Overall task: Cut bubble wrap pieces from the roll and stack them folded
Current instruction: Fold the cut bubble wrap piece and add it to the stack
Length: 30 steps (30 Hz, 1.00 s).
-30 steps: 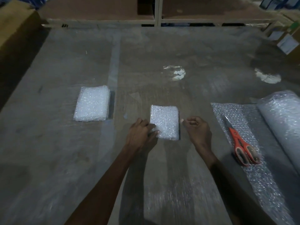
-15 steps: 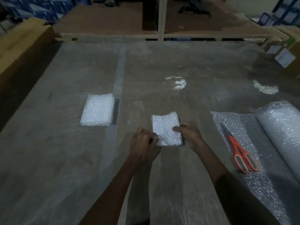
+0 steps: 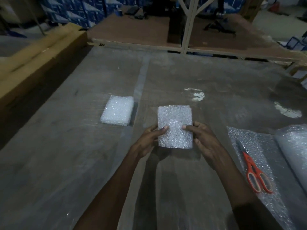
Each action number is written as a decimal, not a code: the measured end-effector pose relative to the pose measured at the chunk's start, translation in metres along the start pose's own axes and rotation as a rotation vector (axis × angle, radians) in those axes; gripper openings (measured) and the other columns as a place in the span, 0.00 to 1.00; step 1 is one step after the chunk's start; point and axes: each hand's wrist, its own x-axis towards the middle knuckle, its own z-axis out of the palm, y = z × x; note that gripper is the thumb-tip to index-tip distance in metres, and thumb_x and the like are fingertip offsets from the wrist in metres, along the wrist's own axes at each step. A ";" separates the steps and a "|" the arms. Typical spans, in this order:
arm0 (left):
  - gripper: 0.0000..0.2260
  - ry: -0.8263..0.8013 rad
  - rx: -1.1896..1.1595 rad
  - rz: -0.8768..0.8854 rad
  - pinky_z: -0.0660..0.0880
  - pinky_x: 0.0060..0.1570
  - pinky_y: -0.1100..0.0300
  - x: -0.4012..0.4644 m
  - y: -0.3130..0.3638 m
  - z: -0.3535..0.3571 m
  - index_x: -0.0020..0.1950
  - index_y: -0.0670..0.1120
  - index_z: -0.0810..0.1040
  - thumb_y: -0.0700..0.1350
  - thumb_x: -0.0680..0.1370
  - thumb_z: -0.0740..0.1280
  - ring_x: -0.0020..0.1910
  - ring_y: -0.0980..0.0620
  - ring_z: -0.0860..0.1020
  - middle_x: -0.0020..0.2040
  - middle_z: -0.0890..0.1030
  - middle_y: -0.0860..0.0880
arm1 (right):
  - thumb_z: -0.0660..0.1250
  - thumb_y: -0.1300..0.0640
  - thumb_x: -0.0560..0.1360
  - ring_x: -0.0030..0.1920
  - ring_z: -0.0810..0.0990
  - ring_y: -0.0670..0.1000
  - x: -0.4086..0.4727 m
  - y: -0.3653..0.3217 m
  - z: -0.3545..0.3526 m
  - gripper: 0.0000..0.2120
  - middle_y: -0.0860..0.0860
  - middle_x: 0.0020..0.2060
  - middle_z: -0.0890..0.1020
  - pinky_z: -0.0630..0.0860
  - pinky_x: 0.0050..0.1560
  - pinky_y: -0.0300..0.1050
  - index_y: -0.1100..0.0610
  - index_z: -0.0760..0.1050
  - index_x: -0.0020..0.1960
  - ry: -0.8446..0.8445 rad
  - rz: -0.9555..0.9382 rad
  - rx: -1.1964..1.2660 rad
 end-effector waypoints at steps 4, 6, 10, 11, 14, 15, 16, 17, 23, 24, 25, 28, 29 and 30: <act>0.15 0.138 -0.040 0.055 0.79 0.48 0.55 -0.008 0.005 -0.008 0.59 0.41 0.81 0.45 0.75 0.74 0.49 0.48 0.83 0.53 0.85 0.46 | 0.74 0.65 0.73 0.55 0.85 0.60 0.004 0.002 0.009 0.13 0.61 0.53 0.86 0.78 0.61 0.57 0.64 0.81 0.57 0.008 -0.005 -0.045; 0.09 0.193 -0.038 0.070 0.79 0.42 0.60 -0.012 0.008 -0.016 0.52 0.42 0.82 0.43 0.74 0.75 0.44 0.53 0.83 0.48 0.86 0.48 | 0.74 0.65 0.74 0.50 0.86 0.58 0.006 0.004 0.019 0.10 0.59 0.51 0.87 0.82 0.54 0.52 0.62 0.82 0.55 0.010 0.002 -0.075; 0.08 0.293 0.038 0.105 0.78 0.43 0.58 -0.016 0.012 -0.042 0.47 0.41 0.84 0.42 0.72 0.78 0.41 0.53 0.82 0.43 0.86 0.47 | 0.75 0.64 0.74 0.46 0.86 0.54 0.013 0.011 0.044 0.06 0.56 0.46 0.88 0.82 0.46 0.46 0.59 0.82 0.50 0.045 -0.007 -0.096; 0.10 0.308 0.067 0.114 0.78 0.45 0.55 -0.015 0.015 -0.051 0.47 0.40 0.84 0.43 0.71 0.79 0.41 0.51 0.82 0.44 0.86 0.45 | 0.76 0.63 0.73 0.47 0.87 0.55 0.016 0.013 0.051 0.07 0.57 0.47 0.88 0.82 0.50 0.49 0.60 0.82 0.51 0.059 -0.008 -0.093; 0.13 0.347 0.102 0.128 0.78 0.44 0.52 -0.009 0.028 -0.079 0.47 0.38 0.85 0.44 0.69 0.80 0.40 0.47 0.80 0.44 0.86 0.41 | 0.77 0.63 0.72 0.47 0.87 0.55 0.031 0.015 0.076 0.10 0.57 0.48 0.88 0.81 0.53 0.51 0.60 0.83 0.52 0.085 0.000 -0.087; 0.12 0.367 0.104 0.134 0.78 0.41 0.55 -0.007 0.034 -0.089 0.46 0.38 0.85 0.43 0.69 0.80 0.39 0.47 0.80 0.42 0.85 0.41 | 0.77 0.63 0.72 0.47 0.87 0.54 0.037 0.015 0.086 0.09 0.57 0.48 0.88 0.81 0.52 0.50 0.60 0.82 0.51 0.091 0.003 -0.081; 0.10 0.391 0.098 0.145 0.77 0.37 0.58 -0.005 0.040 -0.100 0.45 0.38 0.85 0.42 0.70 0.80 0.37 0.48 0.79 0.40 0.85 0.42 | 0.77 0.63 0.72 0.46 0.87 0.54 0.045 0.014 0.096 0.08 0.57 0.47 0.88 0.82 0.51 0.49 0.60 0.82 0.49 0.092 0.005 -0.073; 0.07 0.411 0.093 0.151 0.77 0.34 0.61 -0.003 0.047 -0.111 0.44 0.38 0.85 0.40 0.70 0.79 0.35 0.50 0.78 0.37 0.84 0.44 | 0.77 0.63 0.72 0.45 0.86 0.53 0.052 0.013 0.107 0.07 0.56 0.45 0.88 0.83 0.48 0.47 0.59 0.82 0.48 0.093 0.008 -0.061; 0.07 0.507 0.163 0.140 0.74 0.30 0.65 0.023 0.076 -0.185 0.47 0.34 0.84 0.36 0.73 0.76 0.28 0.59 0.76 0.31 0.82 0.50 | 0.76 0.66 0.72 0.38 0.85 0.49 0.101 0.010 0.169 0.06 0.54 0.40 0.87 0.80 0.35 0.39 0.58 0.81 0.43 0.103 0.048 -0.042; 0.07 0.521 0.187 0.137 0.75 0.32 0.63 0.028 0.079 -0.196 0.47 0.34 0.84 0.37 0.73 0.76 0.30 0.58 0.76 0.33 0.82 0.48 | 0.76 0.66 0.72 0.38 0.85 0.49 0.111 0.011 0.177 0.06 0.55 0.41 0.87 0.80 0.35 0.39 0.59 0.81 0.44 0.106 0.061 -0.048; 0.06 0.531 0.211 0.134 0.75 0.34 0.62 0.033 0.082 -0.206 0.45 0.36 0.85 0.37 0.73 0.77 0.31 0.56 0.76 0.34 0.82 0.46 | 0.77 0.66 0.72 0.38 0.85 0.50 0.119 0.012 0.185 0.05 0.56 0.41 0.87 0.80 0.35 0.39 0.60 0.82 0.45 0.113 0.074 -0.048; 0.05 0.587 0.293 0.123 0.76 0.34 0.62 0.050 0.087 -0.232 0.40 0.40 0.85 0.40 0.71 0.78 0.29 0.55 0.76 0.31 0.82 0.48 | 0.78 0.67 0.71 0.36 0.84 0.50 0.143 0.016 0.203 0.06 0.56 0.40 0.87 0.80 0.34 0.38 0.62 0.82 0.46 0.155 0.104 -0.057; 0.05 0.609 0.329 0.118 0.77 0.35 0.61 0.055 0.087 -0.239 0.39 0.41 0.85 0.41 0.71 0.79 0.30 0.54 0.77 0.31 0.83 0.47 | 0.78 0.67 0.70 0.34 0.84 0.48 0.149 0.018 0.207 0.06 0.55 0.39 0.87 0.79 0.33 0.37 0.62 0.82 0.44 0.172 0.109 -0.070; 0.06 0.626 0.360 0.117 0.77 0.36 0.59 0.060 0.086 -0.246 0.39 0.41 0.86 0.42 0.70 0.80 0.30 0.53 0.77 0.32 0.83 0.46 | 0.78 0.67 0.70 0.32 0.83 0.47 0.155 0.020 0.210 0.06 0.54 0.37 0.86 0.78 0.31 0.36 0.61 0.82 0.43 0.188 0.107 -0.083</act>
